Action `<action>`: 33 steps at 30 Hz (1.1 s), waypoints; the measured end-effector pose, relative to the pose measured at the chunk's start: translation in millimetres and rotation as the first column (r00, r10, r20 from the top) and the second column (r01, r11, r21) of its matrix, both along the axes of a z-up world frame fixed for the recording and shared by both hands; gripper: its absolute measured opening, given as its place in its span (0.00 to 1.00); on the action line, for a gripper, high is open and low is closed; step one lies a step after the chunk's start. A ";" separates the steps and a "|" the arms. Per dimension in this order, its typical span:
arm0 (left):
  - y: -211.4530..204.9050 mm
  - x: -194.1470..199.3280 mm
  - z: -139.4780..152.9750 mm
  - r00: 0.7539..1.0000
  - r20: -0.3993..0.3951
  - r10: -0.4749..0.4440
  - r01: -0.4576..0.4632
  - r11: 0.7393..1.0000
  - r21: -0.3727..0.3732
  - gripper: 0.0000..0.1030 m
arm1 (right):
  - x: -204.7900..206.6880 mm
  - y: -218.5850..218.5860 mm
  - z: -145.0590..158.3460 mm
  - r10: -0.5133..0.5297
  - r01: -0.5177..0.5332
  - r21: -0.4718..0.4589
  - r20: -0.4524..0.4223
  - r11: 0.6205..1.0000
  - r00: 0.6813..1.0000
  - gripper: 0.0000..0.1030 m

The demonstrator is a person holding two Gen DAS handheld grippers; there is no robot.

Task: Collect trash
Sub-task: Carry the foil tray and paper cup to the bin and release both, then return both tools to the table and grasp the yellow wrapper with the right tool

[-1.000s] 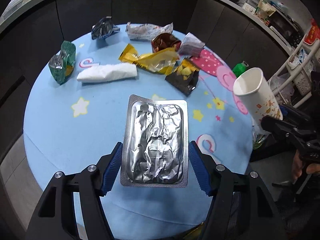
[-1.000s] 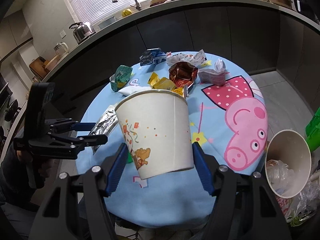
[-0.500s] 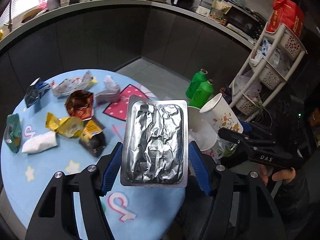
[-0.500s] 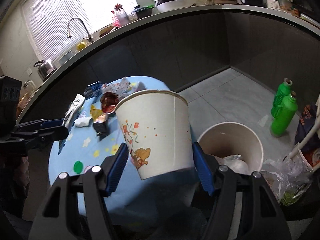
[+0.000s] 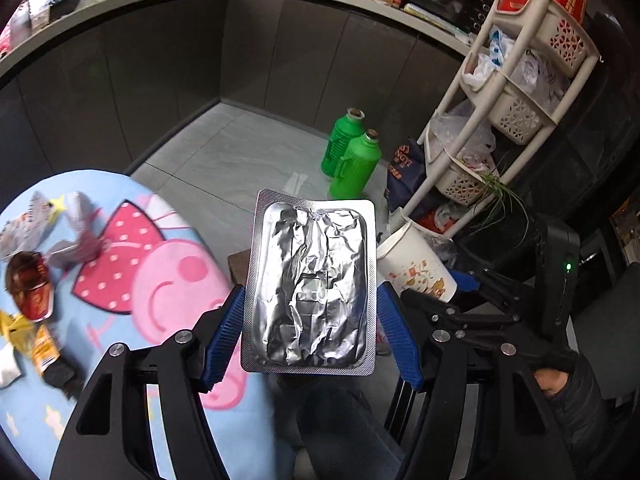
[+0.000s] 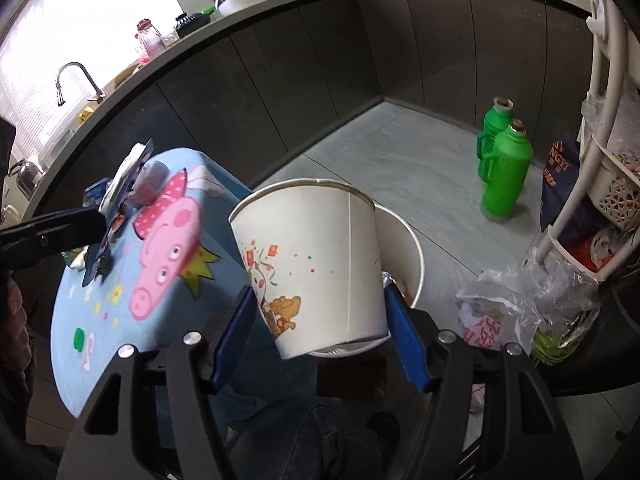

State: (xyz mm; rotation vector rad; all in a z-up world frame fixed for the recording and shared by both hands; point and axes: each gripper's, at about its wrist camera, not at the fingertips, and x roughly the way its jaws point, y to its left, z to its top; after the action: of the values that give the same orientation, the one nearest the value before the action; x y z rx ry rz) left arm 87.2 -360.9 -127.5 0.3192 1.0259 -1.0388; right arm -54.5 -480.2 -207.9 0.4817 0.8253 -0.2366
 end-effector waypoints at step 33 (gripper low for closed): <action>-28.2 24.2 -31.6 0.988 0.083 0.128 -0.130 0.991 0.016 0.92 | 23.7 -1.6 -31.9 0.071 -0.075 -0.043 -0.072 0.996 0.995 0.97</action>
State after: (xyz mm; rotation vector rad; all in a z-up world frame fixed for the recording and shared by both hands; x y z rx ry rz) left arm 111.4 -389.1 -159.1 0.3065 0.9717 -0.8917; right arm -30.8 -481.8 -239.8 0.4009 0.9031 -0.2055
